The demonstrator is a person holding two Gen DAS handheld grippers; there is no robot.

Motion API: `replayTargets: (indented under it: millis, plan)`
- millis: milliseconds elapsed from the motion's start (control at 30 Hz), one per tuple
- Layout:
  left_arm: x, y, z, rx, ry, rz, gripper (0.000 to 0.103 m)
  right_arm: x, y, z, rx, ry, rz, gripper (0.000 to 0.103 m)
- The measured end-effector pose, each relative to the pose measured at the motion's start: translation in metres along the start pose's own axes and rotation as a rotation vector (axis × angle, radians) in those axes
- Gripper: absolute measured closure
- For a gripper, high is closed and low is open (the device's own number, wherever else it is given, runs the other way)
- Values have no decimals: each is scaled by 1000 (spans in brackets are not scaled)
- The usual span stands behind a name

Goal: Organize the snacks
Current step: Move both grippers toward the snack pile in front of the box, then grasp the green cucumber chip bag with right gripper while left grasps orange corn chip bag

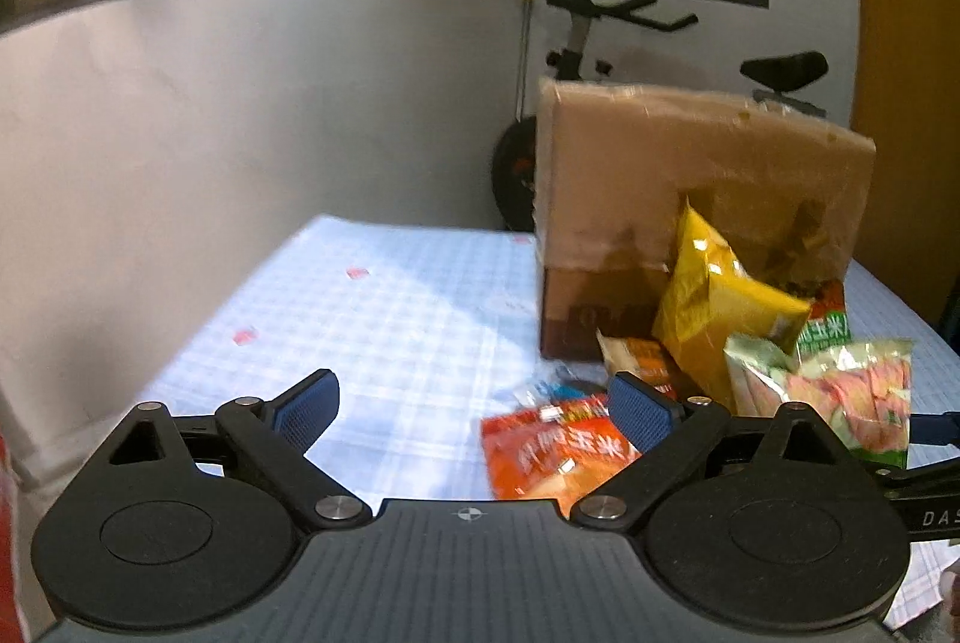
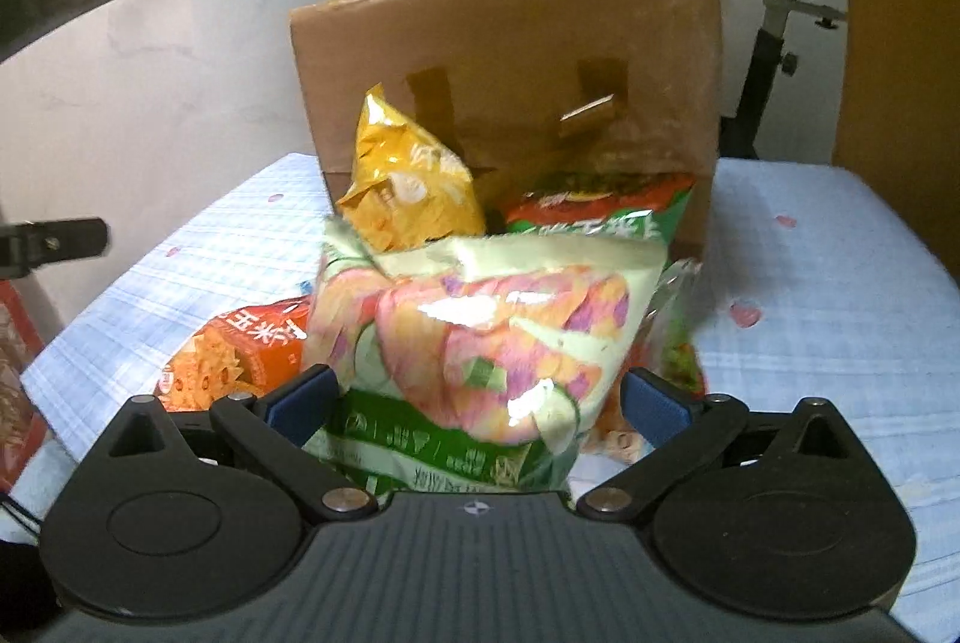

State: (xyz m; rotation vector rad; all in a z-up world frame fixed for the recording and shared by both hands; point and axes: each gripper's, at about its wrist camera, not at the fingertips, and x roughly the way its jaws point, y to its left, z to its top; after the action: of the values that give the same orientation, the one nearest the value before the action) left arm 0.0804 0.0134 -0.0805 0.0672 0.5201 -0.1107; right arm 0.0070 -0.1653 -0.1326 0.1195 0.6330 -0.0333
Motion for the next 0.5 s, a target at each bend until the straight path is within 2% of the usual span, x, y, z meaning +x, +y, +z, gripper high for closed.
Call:
replayTargets:
  millis: [233, 300, 333, 500]
  plan:
    - [38, -8, -12, -28, 110, -70, 5, 7, -14, -10, 91, 4, 57, 2]
    - [48, -9, -16, -44, 131, -87, 5, 7, -17, -13, 107, -2, 81, 5]
    - [54, -10, -16, -49, 146, -92, 5, 7, -17, -14, 109, -12, 95, 10]
    - [76, -11, -21, -92, 216, -110, 5, 4, -13, -16, 74, -41, 109, 15]
